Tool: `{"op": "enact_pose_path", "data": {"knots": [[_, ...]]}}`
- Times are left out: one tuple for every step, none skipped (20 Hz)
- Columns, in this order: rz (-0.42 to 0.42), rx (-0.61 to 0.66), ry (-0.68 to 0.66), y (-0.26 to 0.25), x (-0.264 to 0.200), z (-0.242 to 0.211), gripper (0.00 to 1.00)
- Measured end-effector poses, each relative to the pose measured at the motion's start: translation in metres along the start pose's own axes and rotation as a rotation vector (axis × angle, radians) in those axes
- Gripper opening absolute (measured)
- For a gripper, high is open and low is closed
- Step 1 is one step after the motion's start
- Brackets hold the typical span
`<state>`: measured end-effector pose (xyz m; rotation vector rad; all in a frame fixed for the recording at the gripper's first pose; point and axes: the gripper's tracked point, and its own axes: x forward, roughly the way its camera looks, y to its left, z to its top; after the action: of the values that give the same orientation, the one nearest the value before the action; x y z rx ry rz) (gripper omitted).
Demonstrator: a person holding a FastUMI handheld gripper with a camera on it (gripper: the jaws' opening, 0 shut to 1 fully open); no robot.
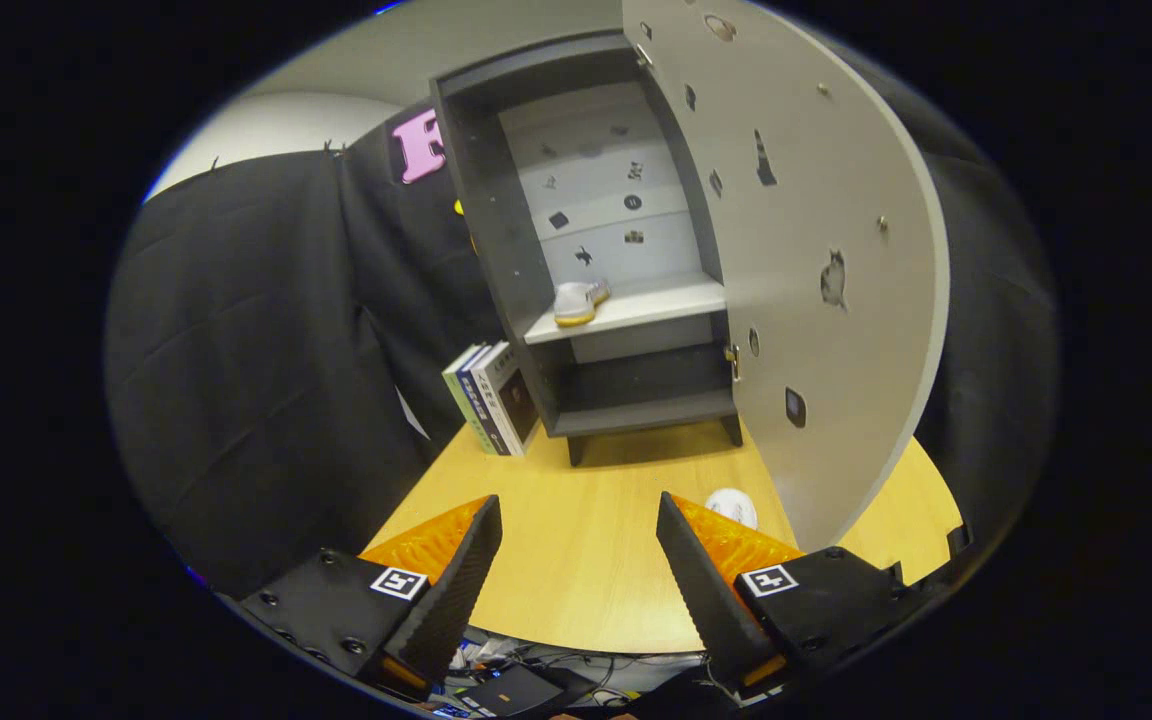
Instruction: Open the shoe cabinet door, grab the shoes and put them into the shoe cabinet, then close the shoe cabinet door.
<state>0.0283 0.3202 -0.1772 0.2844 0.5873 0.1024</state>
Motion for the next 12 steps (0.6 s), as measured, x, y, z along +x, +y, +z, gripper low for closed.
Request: {"op": "enact_pose_path", "data": {"knots": [[-0.013, -0.005, 0.033, -0.003, 0.015, -0.014, 0.98], [-0.037, -0.027, 0.062, -0.010, 0.028, -0.028, 0.98], [-0.071, -0.056, 0.094, -0.019, 0.041, -0.042, 0.98], [-0.093, -0.083, 0.114, -0.026, 0.051, -0.054, 0.98], [-0.105, -0.105, 0.132, -0.030, 0.062, -0.064, 0.98], [-0.119, -0.124, 0.157, -0.037, 0.073, -0.076, 0.98], [-0.132, -0.134, 0.190, -0.044, 0.083, -0.089, 0.98], [-0.145, -0.133, 0.218, -0.052, 0.092, -0.100, 0.98], [-0.157, -0.127, 0.234, -0.060, 0.101, -0.108, 0.98], [-0.160, -0.125, 0.235, -0.066, 0.111, -0.115, 0.98], [-0.168, -0.131, 0.244, -0.074, 0.119, -0.122, 0.98], [-0.183, -0.136, 0.262, -0.083, 0.125, -0.132, 0.98]]}}
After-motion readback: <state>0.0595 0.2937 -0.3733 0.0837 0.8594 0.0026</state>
